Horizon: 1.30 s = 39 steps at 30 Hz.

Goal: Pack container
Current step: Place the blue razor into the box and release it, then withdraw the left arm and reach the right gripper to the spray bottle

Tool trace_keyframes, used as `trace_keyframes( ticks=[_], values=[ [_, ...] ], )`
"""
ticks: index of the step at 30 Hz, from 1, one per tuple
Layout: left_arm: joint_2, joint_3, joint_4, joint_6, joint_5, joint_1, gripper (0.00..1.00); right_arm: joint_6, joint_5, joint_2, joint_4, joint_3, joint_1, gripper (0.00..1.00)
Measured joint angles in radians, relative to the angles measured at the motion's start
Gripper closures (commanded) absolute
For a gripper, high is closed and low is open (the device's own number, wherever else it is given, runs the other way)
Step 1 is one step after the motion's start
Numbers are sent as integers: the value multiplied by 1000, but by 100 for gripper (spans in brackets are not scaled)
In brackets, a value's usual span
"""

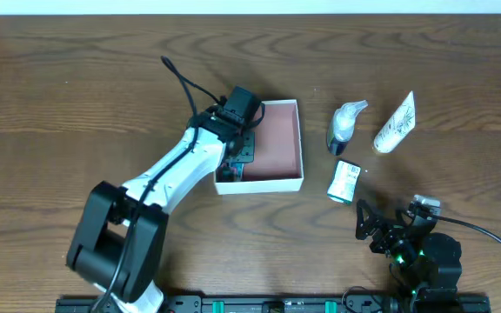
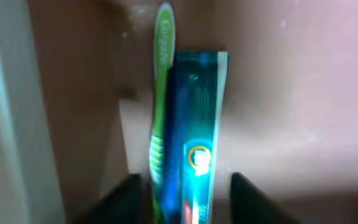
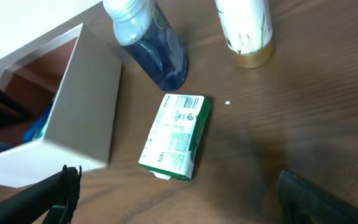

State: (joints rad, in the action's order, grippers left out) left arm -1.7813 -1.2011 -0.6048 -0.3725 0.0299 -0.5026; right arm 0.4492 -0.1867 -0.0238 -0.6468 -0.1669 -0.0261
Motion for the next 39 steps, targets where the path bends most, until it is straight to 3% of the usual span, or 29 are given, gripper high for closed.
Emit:
trace_keyframes(
  ticks=[5,12,17,21,22,26,29,33,39],
  values=[
    [140,0,-51,-28,0,0,41,0,0,0,0,0,0,1],
    [462,-6,-169,-41,2,1,34,0,0,0,0,0,0,1],
    [638,-16,-336,-15,89,34,16,0,0,0,0,0,0,1],
    [676,-19,-463,-8,186,131,7,16,-2,0,7,0,0,1],
    [674,-19,-485,-8,199,157,1,36,-6,0,13,0,0,1],
    [658,-19,-533,-4,236,254,2,124,-74,0,51,1,0,1],
    [653,-19,-542,-4,245,275,2,88,-178,-2,121,1,0,1],
    [653,-19,-543,-4,247,278,2,46,-257,-63,87,-38,0,1],
    [650,-19,-543,-4,248,278,2,-57,-200,-362,-110,-352,-35,1]
  ],
)
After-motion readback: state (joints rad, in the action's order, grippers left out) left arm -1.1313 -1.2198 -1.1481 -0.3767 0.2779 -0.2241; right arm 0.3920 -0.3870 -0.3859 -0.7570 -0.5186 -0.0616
